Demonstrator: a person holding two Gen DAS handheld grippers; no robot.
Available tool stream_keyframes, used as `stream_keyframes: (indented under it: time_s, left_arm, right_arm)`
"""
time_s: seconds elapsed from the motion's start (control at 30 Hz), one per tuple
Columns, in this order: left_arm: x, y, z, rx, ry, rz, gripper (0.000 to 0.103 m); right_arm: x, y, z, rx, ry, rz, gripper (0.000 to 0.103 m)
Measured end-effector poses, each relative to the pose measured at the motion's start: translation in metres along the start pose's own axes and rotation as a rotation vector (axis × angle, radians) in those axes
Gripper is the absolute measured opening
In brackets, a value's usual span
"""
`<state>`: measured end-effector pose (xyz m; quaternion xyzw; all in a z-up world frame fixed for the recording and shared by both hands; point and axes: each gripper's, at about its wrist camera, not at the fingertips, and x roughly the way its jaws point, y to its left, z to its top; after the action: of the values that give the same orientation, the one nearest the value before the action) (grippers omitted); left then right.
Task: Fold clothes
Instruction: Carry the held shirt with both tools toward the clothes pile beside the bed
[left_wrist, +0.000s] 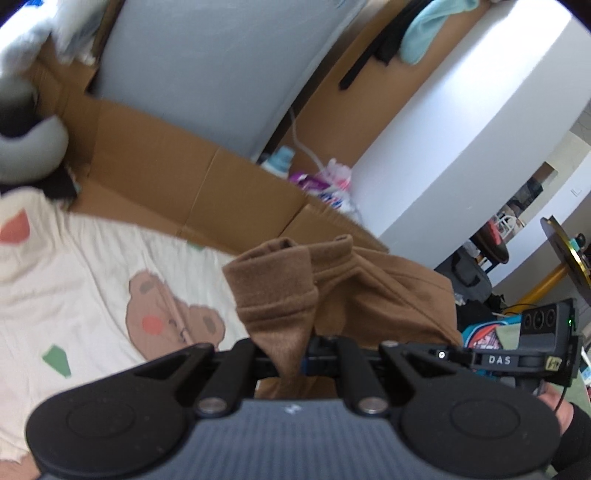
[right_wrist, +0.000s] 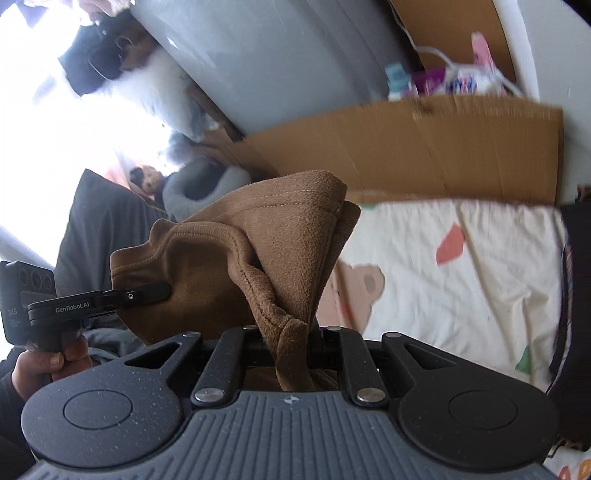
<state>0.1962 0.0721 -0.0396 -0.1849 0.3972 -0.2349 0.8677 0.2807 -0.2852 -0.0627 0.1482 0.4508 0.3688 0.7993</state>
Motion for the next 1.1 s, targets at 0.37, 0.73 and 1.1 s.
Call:
stream_keyframes:
  time_s: [0.37, 0.73, 1.1]
  left_arm:
    - [-0.056, -0.071, 0.056, 0.061, -0.052, 0.022, 0.005]
    - [-0.103, -0.131, 0.092, 0.094, -0.086, 0.048, 0.005]
    - [-0.134, -0.172, 0.097, 0.095, -0.106, 0.034, 0.005]
  right_arm:
    - [-0.078, 0.063, 0.069, -0.134, -0.079, 0.01, 0.011]
    - [-0.142, 0.107, 0.104, -0.182, -0.132, -0.002, 0.011]
    - [-0.195, 0.138, 0.123, -0.197, -0.19, -0.047, 0.011]
